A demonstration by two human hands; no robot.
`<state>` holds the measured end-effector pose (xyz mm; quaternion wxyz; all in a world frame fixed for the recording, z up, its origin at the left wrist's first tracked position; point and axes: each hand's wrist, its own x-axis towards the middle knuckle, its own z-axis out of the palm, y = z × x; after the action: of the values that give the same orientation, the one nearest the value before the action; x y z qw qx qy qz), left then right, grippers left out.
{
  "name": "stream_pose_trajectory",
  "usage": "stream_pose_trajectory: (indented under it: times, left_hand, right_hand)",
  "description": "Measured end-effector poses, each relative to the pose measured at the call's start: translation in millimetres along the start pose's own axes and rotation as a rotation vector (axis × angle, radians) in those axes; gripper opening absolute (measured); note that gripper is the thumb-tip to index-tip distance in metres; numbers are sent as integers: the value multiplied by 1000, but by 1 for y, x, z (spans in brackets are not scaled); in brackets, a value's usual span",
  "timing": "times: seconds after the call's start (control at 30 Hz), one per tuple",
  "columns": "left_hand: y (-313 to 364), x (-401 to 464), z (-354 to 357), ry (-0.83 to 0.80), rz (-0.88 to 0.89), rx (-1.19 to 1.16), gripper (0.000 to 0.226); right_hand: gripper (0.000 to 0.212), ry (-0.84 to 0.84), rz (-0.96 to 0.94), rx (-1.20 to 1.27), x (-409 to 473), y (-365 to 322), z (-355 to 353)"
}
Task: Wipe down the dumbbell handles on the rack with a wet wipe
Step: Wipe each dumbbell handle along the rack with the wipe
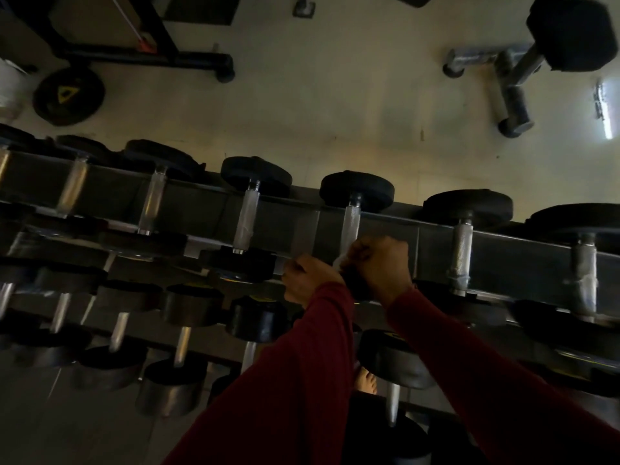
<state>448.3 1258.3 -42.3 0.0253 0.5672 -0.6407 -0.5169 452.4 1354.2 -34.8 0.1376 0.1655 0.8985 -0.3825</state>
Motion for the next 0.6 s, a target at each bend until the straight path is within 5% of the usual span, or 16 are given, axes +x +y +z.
stream_pose_trajectory:
  times: [0.17, 0.3, 0.37, 0.47, 0.6]
  left_hand:
    - [0, -1, 1, 14, 8, -47, 34]
    - [-2, 1, 2, 15, -9, -52, 31]
    - [-1, 2, 2, 8, -8, -58, 29]
    - [-1, 0, 1, 14, 2, -46, 29]
    - [-1, 2, 3, 21, -12, -18, 30]
  right_hand:
    - [13, 380, -83, 115, 27, -15, 5]
    - [17, 569, 65, 426, 45, -27, 7]
    - [8, 573, 254, 596, 42, -26, 8]
    - [10, 500, 466, 520, 42, -18, 14]
    - [17, 449, 384, 587, 34, -24, 20]
